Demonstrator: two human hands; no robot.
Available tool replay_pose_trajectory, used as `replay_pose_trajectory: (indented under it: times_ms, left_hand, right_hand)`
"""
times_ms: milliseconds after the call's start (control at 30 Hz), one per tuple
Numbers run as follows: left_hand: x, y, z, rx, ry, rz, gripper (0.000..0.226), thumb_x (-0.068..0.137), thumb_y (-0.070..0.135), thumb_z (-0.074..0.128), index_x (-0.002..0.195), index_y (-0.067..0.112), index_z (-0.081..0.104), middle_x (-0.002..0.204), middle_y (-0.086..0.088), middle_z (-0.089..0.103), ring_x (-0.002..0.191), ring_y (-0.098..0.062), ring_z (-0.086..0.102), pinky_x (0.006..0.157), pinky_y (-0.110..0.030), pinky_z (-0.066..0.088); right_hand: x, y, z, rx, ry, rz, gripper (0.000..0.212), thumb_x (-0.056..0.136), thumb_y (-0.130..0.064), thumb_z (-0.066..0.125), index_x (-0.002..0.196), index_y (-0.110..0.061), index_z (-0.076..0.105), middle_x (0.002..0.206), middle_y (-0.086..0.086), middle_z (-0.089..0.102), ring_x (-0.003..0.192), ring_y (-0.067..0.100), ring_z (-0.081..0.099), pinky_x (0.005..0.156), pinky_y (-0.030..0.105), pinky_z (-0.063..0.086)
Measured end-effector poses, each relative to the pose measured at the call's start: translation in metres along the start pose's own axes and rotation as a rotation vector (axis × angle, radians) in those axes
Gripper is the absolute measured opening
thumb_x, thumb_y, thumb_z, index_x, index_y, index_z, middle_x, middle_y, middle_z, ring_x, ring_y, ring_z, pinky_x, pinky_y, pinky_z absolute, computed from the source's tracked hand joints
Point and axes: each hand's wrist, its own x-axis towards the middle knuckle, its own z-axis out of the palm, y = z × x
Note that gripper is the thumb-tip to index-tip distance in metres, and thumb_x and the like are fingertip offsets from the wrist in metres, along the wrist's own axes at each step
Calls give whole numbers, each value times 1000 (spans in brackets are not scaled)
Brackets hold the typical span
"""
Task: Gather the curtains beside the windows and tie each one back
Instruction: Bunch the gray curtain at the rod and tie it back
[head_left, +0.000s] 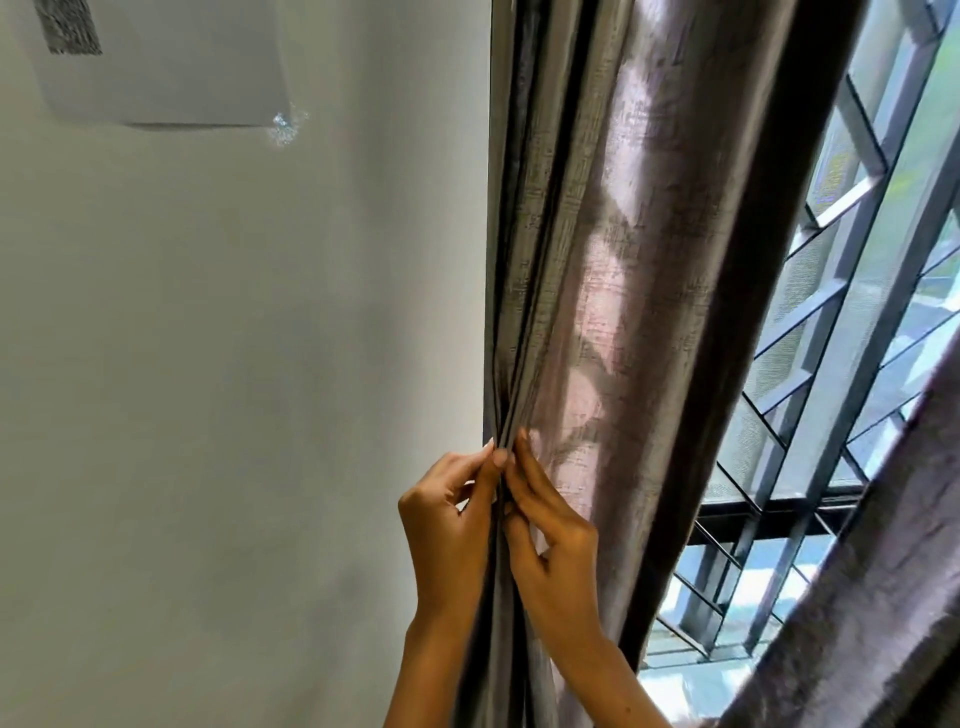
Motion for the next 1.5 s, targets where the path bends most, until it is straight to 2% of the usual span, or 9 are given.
replay_pose_trajectory:
  times_ms: [233, 333, 400, 500, 667, 867, 1000, 1367, 1500]
  left_hand:
    - [7, 9, -6, -39, -19, -37, 8, 78, 29, 70, 83, 35, 68, 77, 21, 70, 74, -5, 68, 64, -18, 56]
    - [12, 6, -14, -101, -68, -107, 9, 74, 33, 69, 83, 31, 70, 80, 16, 72, 74, -8, 70, 66, -24, 58]
    - [14, 3, -17, -102, -90, -124, 10, 73, 32, 69, 83, 28, 71, 79, 14, 73, 74, -8, 70, 66, -23, 57]
    - [14, 4, -20, -82, -69, -119, 10, 73, 32, 70, 83, 31, 69, 78, 17, 72, 74, -6, 69, 64, -19, 57]
    - [8, 9, -11, 97, 60, 35, 12, 75, 29, 74, 85, 30, 68, 77, 20, 66, 73, 1, 65, 63, -6, 50]
    - [-2, 9, 5, 239, 74, 162, 16, 80, 24, 73, 87, 11, 73, 79, 0, 70, 68, -7, 64, 68, -12, 52]
    - [-4, 9, 4, 207, 60, 173, 20, 82, 28, 66, 90, 11, 73, 80, 2, 70, 68, -6, 65, 67, -10, 51]
    - [-3, 7, 2, 3, 18, 28, 9, 81, 20, 73, 88, 14, 73, 80, 6, 70, 74, -7, 68, 64, -14, 53]
    - [0, 13, 1, 11, 27, 22, 7, 79, 27, 71, 85, 26, 68, 78, 16, 66, 74, -2, 66, 63, -7, 49]
  right_hand:
    - [22, -2, -15, 46, 61, 132, 37, 91, -11, 61, 128, -16, 59, 150, -3, 38, 132, -4, 39, 102, 15, 40]
    - [42, 6, -25, 92, 107, 410, 79, 83, -36, 66, 148, -35, 22, 157, -18, 14, 135, -13, 18, 108, 16, 26]
    - [51, 13, -29, 174, 36, 516, 91, 78, -44, 65, 150, -36, 10, 155, -13, 22, 134, -4, 25, 106, 23, 30]
    - [60, 14, -34, 272, 54, 481, 72, 76, -30, 70, 141, -25, 39, 120, 3, 65, 112, 10, 60, 94, 24, 50]
    - [44, -6, -31, 2, 419, 179, 30, 71, -2, 80, 97, -12, 67, 84, 1, 67, 76, 6, 65, 68, 17, 53]
    - [13, -21, -17, -147, 289, -9, 40, 79, 9, 64, 110, -16, 68, 102, -1, 59, 87, 7, 63, 73, 16, 51]
    - [5, -17, -12, -39, 129, 6, 43, 81, 10, 60, 115, -15, 67, 109, -3, 60, 103, 9, 62, 79, 28, 56]
    - [7, -11, -19, 71, -42, 78, 32, 85, -7, 55, 112, -18, 67, 109, 4, 62, 104, 13, 61, 87, 20, 52]
    - [19, -9, -31, -132, 155, 140, 47, 81, -19, 75, 125, -22, 58, 138, -2, 41, 129, 5, 39, 100, 8, 36]
